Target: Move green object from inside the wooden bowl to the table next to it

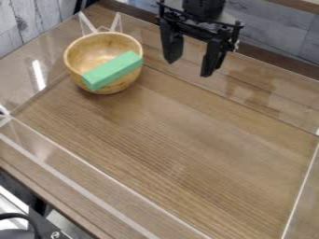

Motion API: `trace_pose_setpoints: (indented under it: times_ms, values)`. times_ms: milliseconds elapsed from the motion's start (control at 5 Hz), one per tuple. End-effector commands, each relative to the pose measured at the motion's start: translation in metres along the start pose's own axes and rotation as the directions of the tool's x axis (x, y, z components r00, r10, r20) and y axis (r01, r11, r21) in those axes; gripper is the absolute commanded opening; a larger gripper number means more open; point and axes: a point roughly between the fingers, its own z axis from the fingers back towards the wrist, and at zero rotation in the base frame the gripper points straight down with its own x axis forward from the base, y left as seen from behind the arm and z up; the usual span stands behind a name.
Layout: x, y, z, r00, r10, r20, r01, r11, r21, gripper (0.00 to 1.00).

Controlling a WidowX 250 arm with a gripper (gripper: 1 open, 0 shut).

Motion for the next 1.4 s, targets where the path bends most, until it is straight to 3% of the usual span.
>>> trace_pose_setpoints:
  times_ms: [0,200,400,600,800,1200]
  values:
    - [-0.002,0.022,0.001,1.000,0.029,-0.009,-0.029,1.000,-0.006,1.00]
    - [-0.012,0.049,-0.007,1.000,0.002,0.014,-0.002,1.000,-0.003,1.00]
    - [-0.021,0.078,-0.015,0.997,-0.044,0.058,0.044,0.999,-0.001,1.00]
    - [-0.022,0.117,-0.013,0.994,-0.051,0.100,0.051,0.999,0.006,1.00]
    - [-0.015,0.149,-0.016,0.993,-0.045,0.114,0.045,0.999,0.008,1.00]
    - [-0.008,0.157,-0.021,0.991,-0.035,0.128,0.037,0.999,-0.012,1.00]
